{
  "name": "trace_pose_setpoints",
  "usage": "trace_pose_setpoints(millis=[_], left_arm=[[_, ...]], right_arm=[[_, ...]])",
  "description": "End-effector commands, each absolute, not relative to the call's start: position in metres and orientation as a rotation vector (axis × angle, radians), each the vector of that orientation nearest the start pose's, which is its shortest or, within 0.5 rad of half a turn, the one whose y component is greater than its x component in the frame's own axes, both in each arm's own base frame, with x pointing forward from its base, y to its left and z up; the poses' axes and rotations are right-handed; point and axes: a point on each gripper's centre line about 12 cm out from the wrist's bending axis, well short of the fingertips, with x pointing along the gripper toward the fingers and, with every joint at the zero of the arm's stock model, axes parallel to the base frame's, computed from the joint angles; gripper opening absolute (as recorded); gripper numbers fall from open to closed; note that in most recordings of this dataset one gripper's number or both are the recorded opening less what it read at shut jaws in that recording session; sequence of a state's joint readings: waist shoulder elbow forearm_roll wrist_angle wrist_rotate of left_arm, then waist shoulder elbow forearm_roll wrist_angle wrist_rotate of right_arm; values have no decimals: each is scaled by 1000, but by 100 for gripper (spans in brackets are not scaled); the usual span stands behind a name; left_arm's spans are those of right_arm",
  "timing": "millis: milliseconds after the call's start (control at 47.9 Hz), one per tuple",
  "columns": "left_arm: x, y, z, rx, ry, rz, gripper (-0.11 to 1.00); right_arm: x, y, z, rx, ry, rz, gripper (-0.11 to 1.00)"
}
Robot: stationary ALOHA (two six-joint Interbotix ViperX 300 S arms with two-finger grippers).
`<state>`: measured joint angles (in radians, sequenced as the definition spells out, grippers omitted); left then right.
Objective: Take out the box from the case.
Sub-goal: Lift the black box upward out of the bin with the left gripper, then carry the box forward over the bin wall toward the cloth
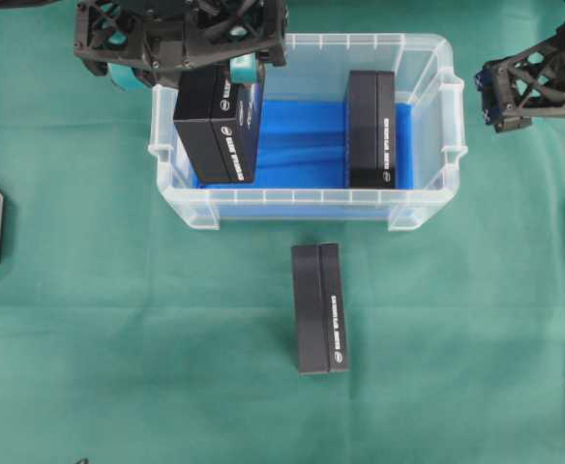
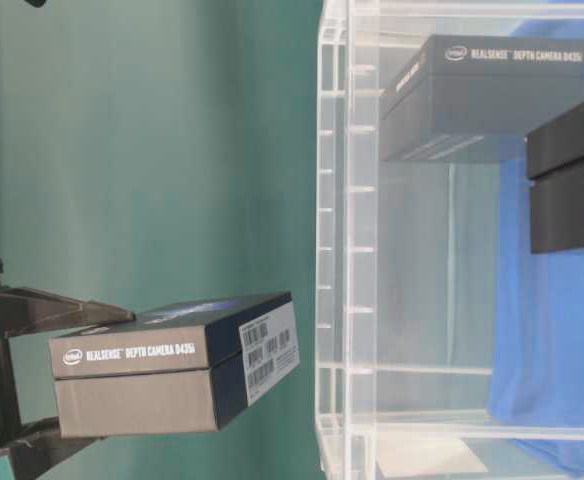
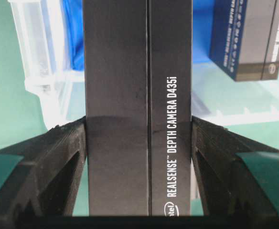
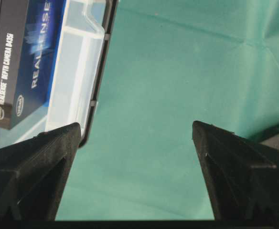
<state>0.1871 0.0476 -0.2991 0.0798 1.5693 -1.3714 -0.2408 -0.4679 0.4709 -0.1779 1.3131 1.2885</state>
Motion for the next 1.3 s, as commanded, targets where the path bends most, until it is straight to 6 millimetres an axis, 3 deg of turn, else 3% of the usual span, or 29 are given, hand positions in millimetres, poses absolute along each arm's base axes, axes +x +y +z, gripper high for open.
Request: trace_pose_setpoints(millis=[0,167,418,1128,1275], left_arm=[[380,81,404,-1228,895,1058,61],[380,78,403,-1223,902,1053,61],[382,49,403,-1241,923,1050,61],[370,-95,402,-1376,971,1065,61],[368,-106,401,-1389,970,1070,61]], right_arm=[[236,-80,313,1080,902,-1110,92],[236,-80,313,1079,904,-1111,92],[236,-81,314,1045,909,-1102,92],[236,-82,312,975,949,-1067,92],[237,-84,311,966,948,-1076,92]])
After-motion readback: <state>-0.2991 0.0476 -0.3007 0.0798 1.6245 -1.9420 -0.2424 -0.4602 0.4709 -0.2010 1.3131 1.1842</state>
